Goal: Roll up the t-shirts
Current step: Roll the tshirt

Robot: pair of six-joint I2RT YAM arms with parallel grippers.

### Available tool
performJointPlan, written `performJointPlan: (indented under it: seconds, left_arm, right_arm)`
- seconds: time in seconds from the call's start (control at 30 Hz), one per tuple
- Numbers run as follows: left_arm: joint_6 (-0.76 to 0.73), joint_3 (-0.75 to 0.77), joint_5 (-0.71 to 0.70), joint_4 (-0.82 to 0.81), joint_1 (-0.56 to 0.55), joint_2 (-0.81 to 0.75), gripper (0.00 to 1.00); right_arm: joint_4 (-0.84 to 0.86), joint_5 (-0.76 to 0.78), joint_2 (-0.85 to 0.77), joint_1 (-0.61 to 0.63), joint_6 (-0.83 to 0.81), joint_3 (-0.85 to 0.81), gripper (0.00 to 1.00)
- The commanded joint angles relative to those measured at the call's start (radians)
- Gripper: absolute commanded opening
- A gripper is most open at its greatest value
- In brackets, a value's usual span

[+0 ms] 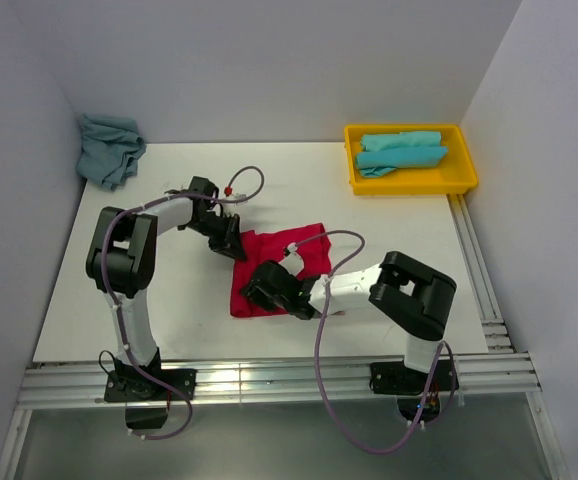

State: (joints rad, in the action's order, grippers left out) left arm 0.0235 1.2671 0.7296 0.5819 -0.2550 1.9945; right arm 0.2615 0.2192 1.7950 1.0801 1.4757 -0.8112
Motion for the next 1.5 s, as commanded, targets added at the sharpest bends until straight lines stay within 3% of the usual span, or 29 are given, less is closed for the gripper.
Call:
performJointPlan:
  seconds: [0.0,0.1,0.3,0.4,0.7,1.47]
  left_arm:
    - [-0.003,0.06,-0.199,0.065,-0.029,0.007,0.03]
    - [-0.013,0.092,-0.283,0.102,-0.039,0.003,0.0]
    - [-0.079,0.156,-0.395,0.191,-0.047,-0.007,0.0]
    - [-0.088,0.189,-0.426,0.237,-0.056,0.001,0.0]
    - [-0.091,0.27,-0.472,0.337,-0.079,0.03,0.0]
    - [-0.063,0.328,-0.492,0.388,-0.121,0.059,0.02]
  right_arm:
    - [-0.53,0.147,0.009,0.043,-0.063,-0.069,0.43]
    - [-0.753,0.256,-0.008,0.09,-0.064,-0.201,0.48]
    - [-1.034,0.393,0.036,0.138,-0.101,-0.478,0.51]
    - [-1.123,0.439,0.13,0.135,-0.161,-0.697,0.52]
    - [-1.277,0.517,0.437,0.122,-0.293,-1.146,0.54]
    - [-1.219,0.566,0.604,0.122,-0.387,-1.298,0.6]
